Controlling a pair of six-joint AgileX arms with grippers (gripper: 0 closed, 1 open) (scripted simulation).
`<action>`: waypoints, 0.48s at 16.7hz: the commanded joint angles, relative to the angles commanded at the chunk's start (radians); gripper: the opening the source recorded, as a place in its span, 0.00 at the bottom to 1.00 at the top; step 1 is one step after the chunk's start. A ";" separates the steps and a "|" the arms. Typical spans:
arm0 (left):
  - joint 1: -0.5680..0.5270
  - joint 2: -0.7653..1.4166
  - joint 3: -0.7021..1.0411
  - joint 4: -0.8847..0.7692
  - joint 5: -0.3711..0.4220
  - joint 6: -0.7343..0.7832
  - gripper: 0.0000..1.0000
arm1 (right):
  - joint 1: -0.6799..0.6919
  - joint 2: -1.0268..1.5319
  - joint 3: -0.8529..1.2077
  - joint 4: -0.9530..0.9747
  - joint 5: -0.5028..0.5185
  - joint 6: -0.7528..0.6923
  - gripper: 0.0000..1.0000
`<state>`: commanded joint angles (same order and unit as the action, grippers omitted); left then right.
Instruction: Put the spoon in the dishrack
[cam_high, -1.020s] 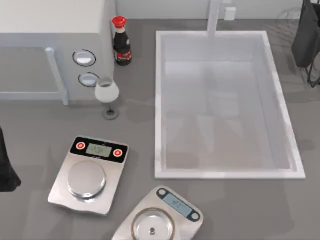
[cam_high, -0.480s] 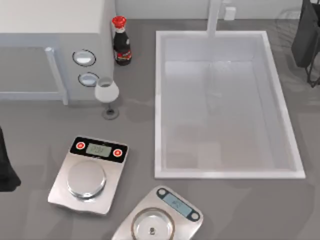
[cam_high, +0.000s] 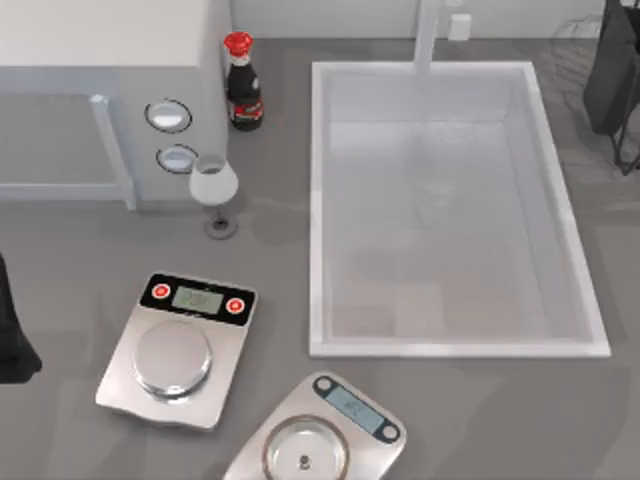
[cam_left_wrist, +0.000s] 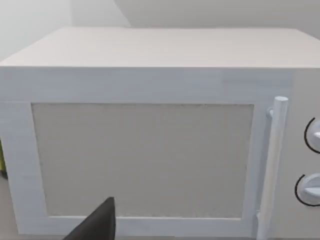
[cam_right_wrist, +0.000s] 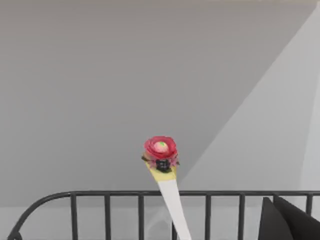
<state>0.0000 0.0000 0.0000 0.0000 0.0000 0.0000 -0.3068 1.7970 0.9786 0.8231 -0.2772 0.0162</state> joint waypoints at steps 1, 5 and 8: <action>0.000 0.000 0.000 0.000 0.000 0.000 1.00 | 0.000 0.000 0.000 0.000 0.000 0.000 0.38; 0.000 0.000 0.000 0.000 0.000 0.000 1.00 | 0.000 0.000 0.000 0.000 0.000 0.000 0.68; 0.000 0.000 0.000 0.000 0.000 0.000 1.00 | 0.000 0.000 0.000 0.000 0.000 0.000 0.90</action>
<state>0.0000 0.0000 0.0000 0.0000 0.0000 0.0000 -0.3068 1.7970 0.9786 0.8231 -0.2772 0.0162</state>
